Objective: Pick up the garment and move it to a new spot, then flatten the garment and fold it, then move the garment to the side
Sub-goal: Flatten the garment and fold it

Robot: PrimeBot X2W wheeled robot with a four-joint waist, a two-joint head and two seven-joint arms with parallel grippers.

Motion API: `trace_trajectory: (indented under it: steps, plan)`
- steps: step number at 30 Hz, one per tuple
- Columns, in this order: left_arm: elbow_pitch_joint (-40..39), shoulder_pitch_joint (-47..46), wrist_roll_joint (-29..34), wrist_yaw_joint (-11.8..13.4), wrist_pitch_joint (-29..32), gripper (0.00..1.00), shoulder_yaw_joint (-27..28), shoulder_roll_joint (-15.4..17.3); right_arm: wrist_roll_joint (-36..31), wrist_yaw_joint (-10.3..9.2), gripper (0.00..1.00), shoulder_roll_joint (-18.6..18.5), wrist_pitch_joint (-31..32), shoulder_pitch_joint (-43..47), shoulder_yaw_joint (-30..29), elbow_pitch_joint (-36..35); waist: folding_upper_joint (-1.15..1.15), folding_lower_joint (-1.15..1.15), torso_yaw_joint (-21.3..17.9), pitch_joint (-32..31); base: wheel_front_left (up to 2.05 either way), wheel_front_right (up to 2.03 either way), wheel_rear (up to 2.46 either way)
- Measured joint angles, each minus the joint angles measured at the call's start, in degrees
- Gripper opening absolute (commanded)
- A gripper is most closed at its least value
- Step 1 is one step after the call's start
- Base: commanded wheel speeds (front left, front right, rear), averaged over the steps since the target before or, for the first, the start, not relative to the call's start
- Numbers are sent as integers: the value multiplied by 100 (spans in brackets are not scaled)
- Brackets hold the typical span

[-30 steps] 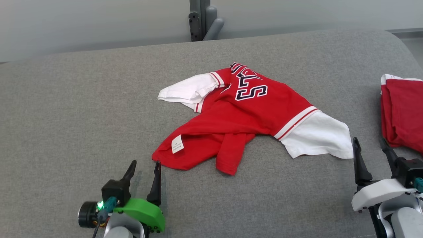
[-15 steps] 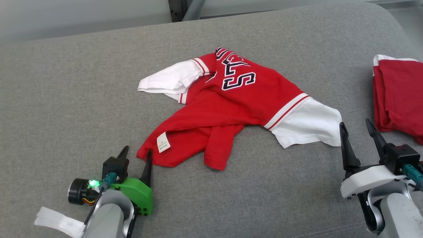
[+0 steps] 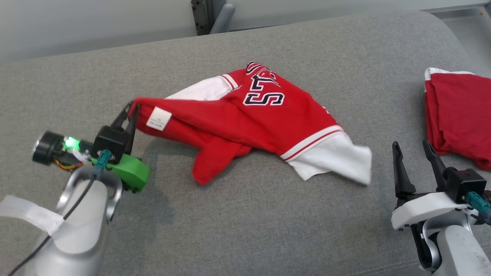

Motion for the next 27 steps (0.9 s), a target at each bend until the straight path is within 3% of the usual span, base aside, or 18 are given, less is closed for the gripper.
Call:
trace_trajectory:
  steps: [5, 8, 15, 21, 22, 23, 24, 27]
  plan:
    - [-1168, -336, 433, 32, -3, 0, -348, 499, 31, 0, 100, 126, 0, 118, -25, 104, 0, 0, 35, -191, 0, 0, 0]
    - [-1519, 160, 436, 86, -5, 0, -608, 701, 69, 0, 100, 219, 0, 185, -18, 162, 0, 0, 55, -314, 0, 0, 0]
    - [-1081, 1793, 158, 294, -2, 0, -1013, 602, 110, 0, 100, 260, 0, 352, -53, 225, 0, 0, 93, -439, 0, 0, 0]
    - [-301, 2129, -97, 538, -1, 0, -929, 432, 124, -1, 100, 109, 0, 381, 40, 245, 0, 0, 201, -486, 0, 0, 0]
    - [-267, 2129, -134, 545, -1, 32, -895, 398, 132, -1, 100, 101, 0, 378, 60, 254, 0, 0, 211, -498, 0, 0, 0]
    - [-223, 2129, -194, 564, -1, 82, -836, 360, 144, -1, 100, 97, 0, 374, 89, 265, 0, 0, 218, -515, 0, 0, 0]
    - [-203, 2131, -279, 609, -1, 100, -777, 323, 166, 0, 100, 94, 0, 369, 121, 274, 0, 0, 223, -537, 0, 0, 0]
    - [-229, 2195, -459, 800, -1, 100, -470, 219, 188, 0, 100, 111, 0, 368, 215, 288, 0, 0, 225, -629, 0, 0, 0]
